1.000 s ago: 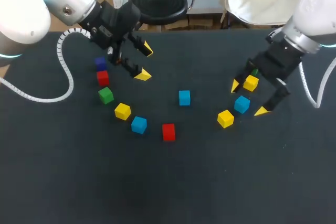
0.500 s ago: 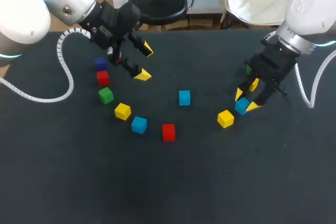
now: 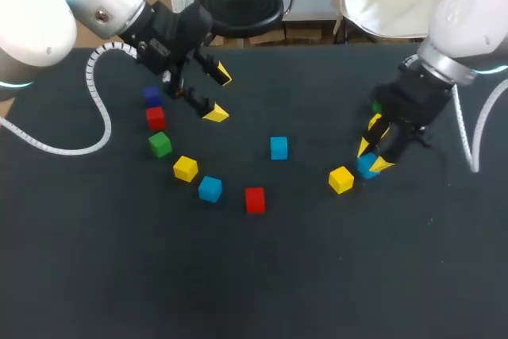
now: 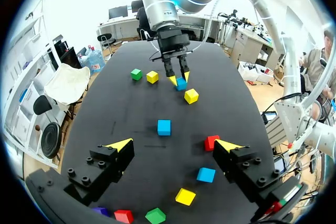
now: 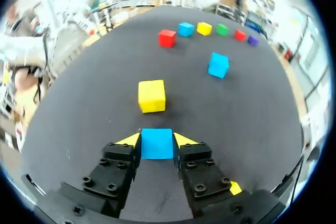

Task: Place the blue cubes, place green cubes on the blue cubes, place the yellow cubes on the green cubes, then place the red cubes on the yellow cubes, and place purple cube on the red cubes.

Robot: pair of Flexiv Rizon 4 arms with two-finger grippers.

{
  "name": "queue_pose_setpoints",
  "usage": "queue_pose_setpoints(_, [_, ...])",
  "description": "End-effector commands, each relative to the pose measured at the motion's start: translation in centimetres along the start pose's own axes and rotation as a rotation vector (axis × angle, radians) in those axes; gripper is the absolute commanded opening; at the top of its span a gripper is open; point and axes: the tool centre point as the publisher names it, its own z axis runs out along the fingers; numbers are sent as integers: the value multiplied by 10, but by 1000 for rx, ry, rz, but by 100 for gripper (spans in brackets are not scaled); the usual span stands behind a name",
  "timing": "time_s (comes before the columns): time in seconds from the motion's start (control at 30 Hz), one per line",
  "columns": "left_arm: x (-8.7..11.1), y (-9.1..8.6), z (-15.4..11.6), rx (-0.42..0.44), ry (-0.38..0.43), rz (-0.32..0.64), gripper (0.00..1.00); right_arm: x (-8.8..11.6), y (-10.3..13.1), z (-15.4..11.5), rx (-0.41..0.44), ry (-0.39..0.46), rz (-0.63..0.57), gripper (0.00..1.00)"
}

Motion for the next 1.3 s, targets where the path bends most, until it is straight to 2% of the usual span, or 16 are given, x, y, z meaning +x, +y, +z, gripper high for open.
queue_pose_setpoints(0.03, [0,0,0,0,3,-1,100,-7,-1,5,75,28,141,0])
queue_pose_setpoints(0.13, [0,0,0,0,3,-1,100,-4,1,8,100,28,187,0])
queue_pose_setpoints(0.17, [0,0,0,0,3,-1,100,-2,1,8,106,23,199,79])
queue_pose_setpoints(0.2, [0,0,0,0,3,-1,100,-1,2,7,123,16,204,100])
queue_pose_setpoints(0.37, [0,0,0,0,3,-1,100,3,5,1,173,18,213,100])
queue_pose_setpoints(0.63, [0,0,0,0,3,-1,100,5,2,-2,189,7,211,100])
queue_pose_setpoints(0.8, [0,0,0,0,3,-1,100,5,-1,-4,197,-30,211,100])
queue_pose_setpoints(0.97, [0,0,0,0,3,-1,100,4,-2,-4,214,-59,202,93])
queue_pose_setpoints(1.07, [0,0,0,0,3,-1,100,5,-4,-4,211,-59,202,79])
queue_pose_setpoints(1.3, [0,0,0,0,3,-1,100,4,-11,-4,218,-69,183,80])
